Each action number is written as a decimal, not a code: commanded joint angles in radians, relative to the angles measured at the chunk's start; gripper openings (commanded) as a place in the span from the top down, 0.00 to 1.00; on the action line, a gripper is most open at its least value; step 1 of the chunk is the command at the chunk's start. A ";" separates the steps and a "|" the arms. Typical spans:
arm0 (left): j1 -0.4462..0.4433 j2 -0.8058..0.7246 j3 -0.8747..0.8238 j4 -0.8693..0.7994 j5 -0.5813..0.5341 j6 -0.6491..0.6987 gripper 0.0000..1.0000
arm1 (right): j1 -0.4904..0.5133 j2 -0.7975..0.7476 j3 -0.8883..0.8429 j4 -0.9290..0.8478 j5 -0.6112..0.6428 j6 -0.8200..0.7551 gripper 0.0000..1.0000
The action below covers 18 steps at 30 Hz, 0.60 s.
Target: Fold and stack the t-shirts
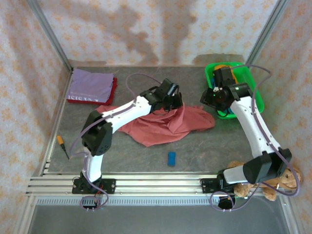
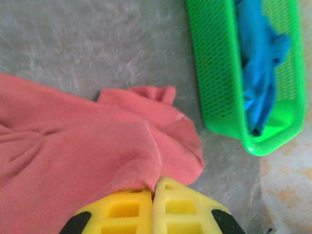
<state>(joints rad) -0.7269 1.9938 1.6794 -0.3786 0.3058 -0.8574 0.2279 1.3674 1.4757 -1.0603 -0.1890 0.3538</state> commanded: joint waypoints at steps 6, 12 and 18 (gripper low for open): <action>-0.027 -0.019 0.124 -0.142 -0.016 0.096 0.36 | -0.004 -0.020 -0.004 -0.010 0.002 0.000 0.52; 0.064 -0.158 0.014 -0.181 -0.052 0.113 0.36 | 0.009 0.039 -0.069 0.055 -0.130 0.036 0.51; 0.212 -0.349 -0.209 -0.155 -0.032 0.108 0.36 | 0.021 0.091 -0.145 0.139 -0.215 0.074 0.53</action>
<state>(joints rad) -0.5663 1.7081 1.5433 -0.5049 0.2981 -0.7677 0.2420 1.4448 1.3521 -0.9760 -0.3466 0.3958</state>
